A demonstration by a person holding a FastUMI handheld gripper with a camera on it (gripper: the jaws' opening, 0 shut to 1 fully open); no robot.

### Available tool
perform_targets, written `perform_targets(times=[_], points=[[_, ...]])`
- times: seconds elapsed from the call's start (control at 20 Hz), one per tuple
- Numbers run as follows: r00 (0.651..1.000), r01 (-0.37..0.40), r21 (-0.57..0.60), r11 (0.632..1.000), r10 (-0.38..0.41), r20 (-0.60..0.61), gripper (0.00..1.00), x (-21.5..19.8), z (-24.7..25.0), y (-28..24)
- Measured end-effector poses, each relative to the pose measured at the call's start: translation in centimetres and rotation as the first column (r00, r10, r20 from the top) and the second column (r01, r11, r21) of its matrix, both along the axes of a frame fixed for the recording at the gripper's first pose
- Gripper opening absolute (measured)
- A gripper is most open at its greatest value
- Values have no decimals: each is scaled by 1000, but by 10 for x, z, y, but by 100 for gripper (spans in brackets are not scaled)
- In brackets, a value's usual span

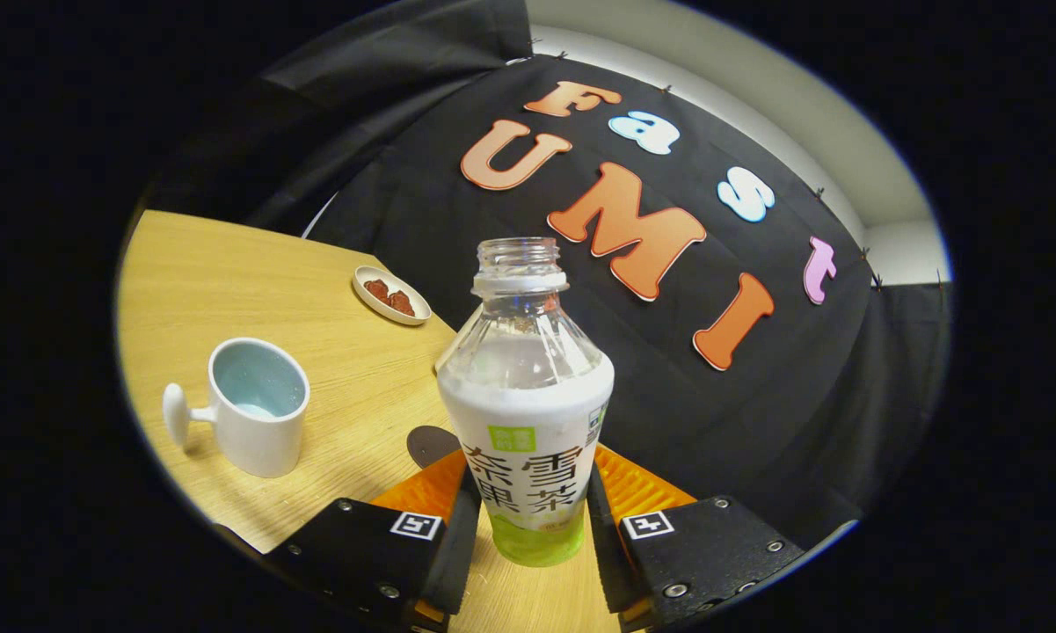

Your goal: Take the bottle from table, then pour the juice into the cup, finally place the bottle on the coaster

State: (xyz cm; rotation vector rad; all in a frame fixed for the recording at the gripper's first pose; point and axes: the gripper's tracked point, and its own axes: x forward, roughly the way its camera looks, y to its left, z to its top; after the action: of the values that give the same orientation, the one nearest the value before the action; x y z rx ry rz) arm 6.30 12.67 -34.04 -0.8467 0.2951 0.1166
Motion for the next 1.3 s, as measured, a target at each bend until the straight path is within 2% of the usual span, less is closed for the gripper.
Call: perform_targets(times=[0.2, 0.55, 0.85, 1.3], points=[[999, -46, -159, 986, 50, 22, 60, 2, -6, 9], [995, -86, -335, 938, 100, 25, 60, 8, -16, 10], [989, -114, -492, 863, 148, 30, 60, 12, -23, 9], [970, -158, -680, 716, 240, 27, 60, 13, -28, 14]])
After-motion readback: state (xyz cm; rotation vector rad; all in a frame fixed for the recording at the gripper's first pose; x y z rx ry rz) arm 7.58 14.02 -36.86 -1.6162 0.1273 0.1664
